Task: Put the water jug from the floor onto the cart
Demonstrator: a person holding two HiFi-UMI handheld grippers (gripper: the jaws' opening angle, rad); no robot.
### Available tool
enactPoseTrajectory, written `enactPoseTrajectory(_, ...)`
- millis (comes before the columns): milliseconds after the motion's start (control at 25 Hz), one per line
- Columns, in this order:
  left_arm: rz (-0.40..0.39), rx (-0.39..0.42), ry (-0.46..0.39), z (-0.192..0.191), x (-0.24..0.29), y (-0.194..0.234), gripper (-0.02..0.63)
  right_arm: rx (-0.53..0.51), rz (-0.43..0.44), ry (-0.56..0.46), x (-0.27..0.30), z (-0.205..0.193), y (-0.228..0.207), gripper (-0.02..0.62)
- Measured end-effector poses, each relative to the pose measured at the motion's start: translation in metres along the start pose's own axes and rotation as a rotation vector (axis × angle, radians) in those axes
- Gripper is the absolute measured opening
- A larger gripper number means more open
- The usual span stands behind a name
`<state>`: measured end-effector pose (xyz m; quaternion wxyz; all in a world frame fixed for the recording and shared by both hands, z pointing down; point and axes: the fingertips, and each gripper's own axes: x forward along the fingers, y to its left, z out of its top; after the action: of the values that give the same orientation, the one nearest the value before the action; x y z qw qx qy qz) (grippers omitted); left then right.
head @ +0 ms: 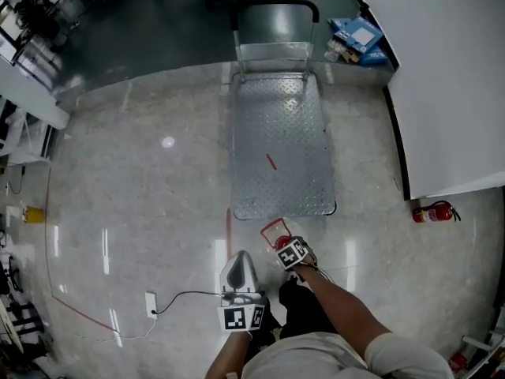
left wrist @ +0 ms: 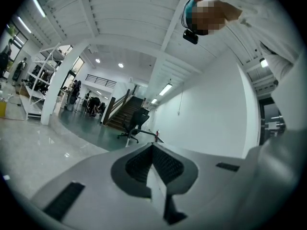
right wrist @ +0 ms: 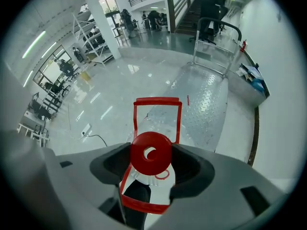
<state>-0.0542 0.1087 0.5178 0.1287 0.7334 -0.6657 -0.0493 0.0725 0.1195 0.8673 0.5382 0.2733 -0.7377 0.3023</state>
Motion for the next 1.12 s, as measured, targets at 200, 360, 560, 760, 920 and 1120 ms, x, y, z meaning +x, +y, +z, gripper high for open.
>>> enactPoseTrajectory(200, 0.038, 0.018, -0.060, 0.028, 0.005, -0.015, 0.003, -0.021, -0.003, -0.033, -0.035, 0.035, -0.023, 0.272)
enactPoseTrajectory(360, 0.015, 0.020, -0.083, 0.043, 0.024, -0.011, 0.003, -0.017, -0.026, -0.063, -0.050, 0.071, -0.044, 0.272)
enactPoseTrajectory(560, -0.037, 0.023, -0.100, 0.058, 0.067, 0.017, 0.003, -0.022, -0.064, -0.081, -0.052, 0.115, -0.062, 0.272)
enactPoseTrajectory(760, -0.115, 0.036, -0.093, 0.072, 0.122, 0.047, 0.003, 0.007, -0.091, -0.117, -0.046, 0.159, -0.083, 0.272)
enactPoseTrajectory(920, -0.146, 0.005, -0.059, 0.075, 0.161, 0.074, 0.003, 0.042, -0.100, -0.124, -0.038, 0.201, -0.100, 0.272)
enactPoseTrajectory(1120, -0.150, -0.003, -0.027, 0.078, 0.194, 0.086, 0.003, 0.053, -0.105, -0.115, -0.025, 0.237, -0.118, 0.272)
